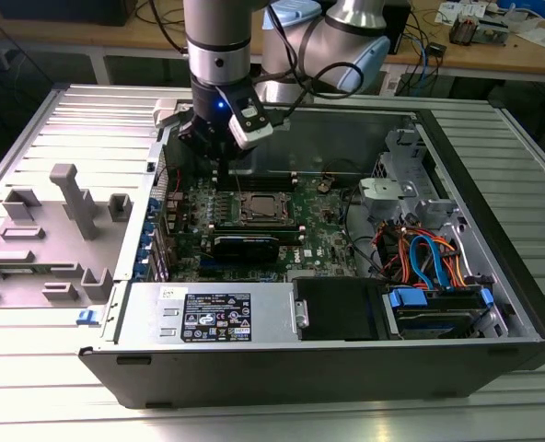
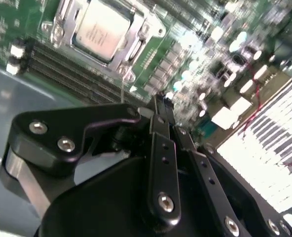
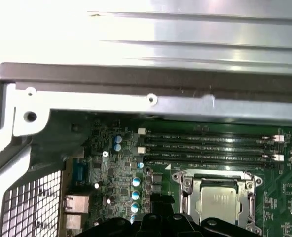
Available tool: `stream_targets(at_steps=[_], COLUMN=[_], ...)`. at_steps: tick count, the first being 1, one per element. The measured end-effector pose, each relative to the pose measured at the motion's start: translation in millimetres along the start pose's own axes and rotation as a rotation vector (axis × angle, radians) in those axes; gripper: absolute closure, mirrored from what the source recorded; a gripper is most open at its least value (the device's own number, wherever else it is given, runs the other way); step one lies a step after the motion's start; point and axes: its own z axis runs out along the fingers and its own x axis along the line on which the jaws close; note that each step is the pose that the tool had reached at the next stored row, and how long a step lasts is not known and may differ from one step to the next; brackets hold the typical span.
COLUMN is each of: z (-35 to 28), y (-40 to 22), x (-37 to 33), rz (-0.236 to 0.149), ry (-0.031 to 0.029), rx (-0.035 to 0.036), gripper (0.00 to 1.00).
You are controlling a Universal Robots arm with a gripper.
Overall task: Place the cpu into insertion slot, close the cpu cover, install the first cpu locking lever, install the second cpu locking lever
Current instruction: 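Install the first cpu locking lever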
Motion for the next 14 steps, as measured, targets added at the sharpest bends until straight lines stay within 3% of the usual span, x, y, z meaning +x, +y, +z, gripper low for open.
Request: stream_targets(at_steps=[2,6,14], z=[0.4,0.8,1.0], y=[4.3,5.4,7.8], x=[-0.2,-2.0,-13.8], rz=[-0.001,-0.002,-0.002], ry=[-0.0004,-0.0017,-0.0029], rx=[-0.0001,0.0002,0.0005], gripper=[0.89,0.89,0.89])
